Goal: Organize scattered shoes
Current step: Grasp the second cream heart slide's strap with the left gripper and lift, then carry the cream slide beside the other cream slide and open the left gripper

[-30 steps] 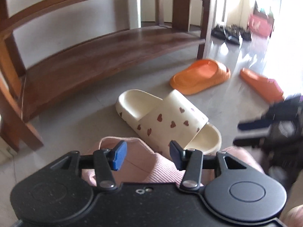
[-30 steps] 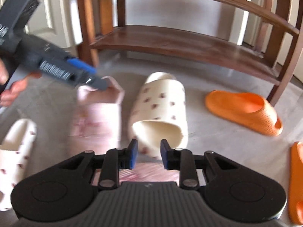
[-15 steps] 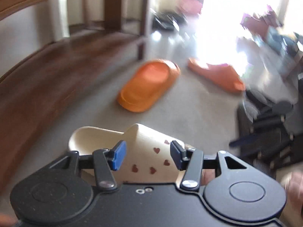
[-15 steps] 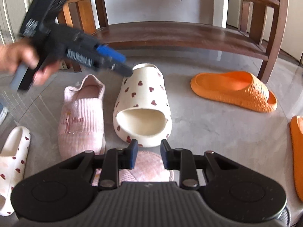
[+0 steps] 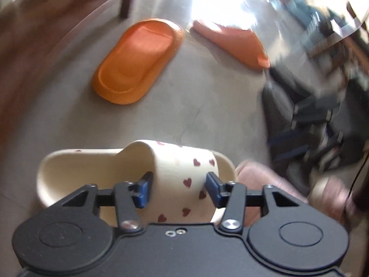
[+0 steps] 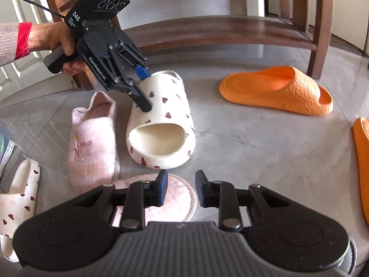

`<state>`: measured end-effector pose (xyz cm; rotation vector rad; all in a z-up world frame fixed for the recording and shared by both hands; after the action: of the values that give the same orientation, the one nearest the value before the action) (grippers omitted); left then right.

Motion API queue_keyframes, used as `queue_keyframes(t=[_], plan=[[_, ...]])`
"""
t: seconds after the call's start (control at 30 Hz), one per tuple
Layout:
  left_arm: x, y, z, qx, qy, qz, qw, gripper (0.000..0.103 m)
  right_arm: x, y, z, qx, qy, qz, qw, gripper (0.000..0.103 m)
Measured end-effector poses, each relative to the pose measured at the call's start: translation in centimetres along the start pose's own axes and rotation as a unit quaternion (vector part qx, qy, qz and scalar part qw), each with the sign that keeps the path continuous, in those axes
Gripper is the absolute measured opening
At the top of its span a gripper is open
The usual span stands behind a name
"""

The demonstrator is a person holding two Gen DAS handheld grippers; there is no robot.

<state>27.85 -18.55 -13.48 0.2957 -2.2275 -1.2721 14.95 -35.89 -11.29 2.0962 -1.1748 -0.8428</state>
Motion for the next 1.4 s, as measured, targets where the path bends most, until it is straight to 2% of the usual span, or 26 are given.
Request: queue_keyframes(t=[0.07,0.13,0.2,0.27,0.37,0.43,0.5,0.53,0.6,0.7,0.77,0.83,0.93,1.0,1.07,1.17,1.23,1.33,1.4], plan=[[0.0,-0.2,0.6,0.025,0.038,0.009,0.9989,0.034,0.3,-0.2,-0.1,0.004,-0.006,-0.001,1.000,0.031],[-0.4,-0.5,1.3,0.054,0.103,0.029,0.9927,0.027,0.4,-0.4,-0.1,0.011,-0.010,-0.002,1.000,0.031],[-0.5,-1.1,2.2,0.090,0.172,0.051,0.9798,0.021,0.6,-0.5,-0.3,0.017,-0.013,-0.005,1.000,0.031],[-0.4,-1.3,2.9,0.122,0.211,0.063,0.9678,0.013,0.7,-0.5,-0.3,0.023,-0.015,-0.003,1.000,0.031],[-0.1,-0.9,4.0,0.203,0.278,0.081,0.9353,0.007,1.1,0.2,-0.6,0.038,-0.022,0.009,0.999,0.031],[-0.1,0.5,4.6,0.262,0.299,0.105,0.9117,0.006,1.3,0.9,-0.7,0.051,-0.026,0.020,0.998,0.031],[0.2,3.3,4.9,0.314,0.299,0.118,0.8935,0.007,1.3,1.6,-0.8,0.061,-0.027,0.029,0.997,0.031],[0.4,4.8,5.0,0.334,0.295,0.125,0.8864,0.007,1.2,2.3,-0.9,0.073,-0.028,0.036,0.996,0.031],[1.2,9.2,5.5,0.373,0.268,0.123,0.8795,0.007,1.0,3.6,-1.3,0.096,-0.031,0.045,0.994,0.031],[2.9,15.3,7.3,0.392,0.229,0.103,0.8850,0.007,0.2,5.1,-2.0,0.128,-0.028,0.052,0.990,0.031],[4.5,18.7,8.9,0.385,0.200,0.078,0.8974,0.007,-1.2,6.2,-3.0,0.154,-0.014,0.055,0.987,0.031],[6.9,22.8,11.9,0.367,0.174,0.042,0.9129,0.007,-3.1,6.4,-4.0,0.167,0.004,0.044,0.985,0.031],[10.6,26.6,17.6,0.337,0.167,-0.003,0.9265,0.007,-7.0,5.9,-5.1,0.173,0.040,0.016,0.984,0.031],[13.1,28.0,22.2,0.315,0.179,-0.017,0.9319,0.007,-10.2,5.1,-5.5,0.169,0.069,-0.007,0.983,0.031],[14.7,28.5,26.2,0.291,0.195,-0.026,0.9363,0.007,-13.3,4.2,-5.7,0.157,0.090,-0.036,0.983,0.031],[18.0,27.9,32.7,0.233,0.213,-0.035,0.9482,0.008,-17.8,2.8,-5.7,0.133,0.115,-0.076,0.981,0.031],[20.2,26.8,36.4,0.195,0.218,-0.027,0.9559,0.008,-19.9,2.4,-5.5,0.123,0.132,-0.091,0.979,0.031],[22.5,25.1,40.9,0.152,0.226,-0.001,0.9622,0.008,-24.9,2.1,-4.0,0.103,0.199,-0.129,0.966,0.031],[23.5,23.5,43.0,0.126,0.226,0.019,0.9657,0.008,-26.8,1.8,-3.0,0.084,0.224,-0.152,0.959,0.031]])
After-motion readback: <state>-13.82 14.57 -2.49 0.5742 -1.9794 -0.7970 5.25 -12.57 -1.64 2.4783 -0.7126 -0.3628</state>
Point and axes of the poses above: each gripper's, at about its wrist camera, not at the fingertips, and y roughly against the way its jaws point, x to its right, z to its underside, the point moved 1 cm from there along -y, roughly the way its jaws point, and after that the axes turned 2 degrees about -y, right-handed, at the moved point
